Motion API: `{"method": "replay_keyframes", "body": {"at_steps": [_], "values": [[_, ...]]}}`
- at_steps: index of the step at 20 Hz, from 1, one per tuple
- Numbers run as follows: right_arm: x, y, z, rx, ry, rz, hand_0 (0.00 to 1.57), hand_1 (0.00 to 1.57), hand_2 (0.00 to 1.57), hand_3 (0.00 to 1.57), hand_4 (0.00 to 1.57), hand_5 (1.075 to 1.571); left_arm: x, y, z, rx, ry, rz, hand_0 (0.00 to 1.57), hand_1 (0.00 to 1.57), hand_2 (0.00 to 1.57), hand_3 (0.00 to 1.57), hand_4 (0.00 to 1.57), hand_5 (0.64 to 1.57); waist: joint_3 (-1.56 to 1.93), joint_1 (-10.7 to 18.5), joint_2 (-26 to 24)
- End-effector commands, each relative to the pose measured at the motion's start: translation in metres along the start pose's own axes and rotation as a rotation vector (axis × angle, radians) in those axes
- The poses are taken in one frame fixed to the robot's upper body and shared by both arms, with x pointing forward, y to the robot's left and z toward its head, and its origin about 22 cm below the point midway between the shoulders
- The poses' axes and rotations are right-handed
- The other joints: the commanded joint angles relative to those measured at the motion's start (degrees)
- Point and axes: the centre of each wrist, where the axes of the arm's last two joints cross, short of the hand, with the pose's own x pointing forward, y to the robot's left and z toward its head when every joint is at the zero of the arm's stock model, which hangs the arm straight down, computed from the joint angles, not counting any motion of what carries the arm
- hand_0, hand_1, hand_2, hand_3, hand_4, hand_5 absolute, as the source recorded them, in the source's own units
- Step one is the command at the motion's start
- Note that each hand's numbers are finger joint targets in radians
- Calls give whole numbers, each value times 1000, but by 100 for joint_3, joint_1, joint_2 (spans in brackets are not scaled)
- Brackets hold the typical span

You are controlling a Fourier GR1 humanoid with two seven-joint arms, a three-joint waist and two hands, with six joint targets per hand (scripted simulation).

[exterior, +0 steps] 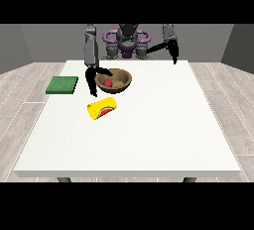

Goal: Pick the cup and pour the ball into the bowl, then pick the bowl and place it on the pad

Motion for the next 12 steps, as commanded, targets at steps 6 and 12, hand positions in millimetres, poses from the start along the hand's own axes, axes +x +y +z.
{"method": "replay_keyframes", "body": {"at_steps": [6, 12], "values": [[-5, -40, 11, -148, 209, 224, 1571, 1571, 1571, 1571, 1053, 1550, 3, 1, 3, 1, -27, 8, 0, 0, 0, 0, 0, 1568, 14, 187, 115], [1, -7, -2, -149, 294, 302, 1571, 1571, 1571, 1571, 1026, 1555, -32, 20, 23, 40, 104, 23, 0, 0, 0, 0, 0, 1570, 14, -253, -546]]}}
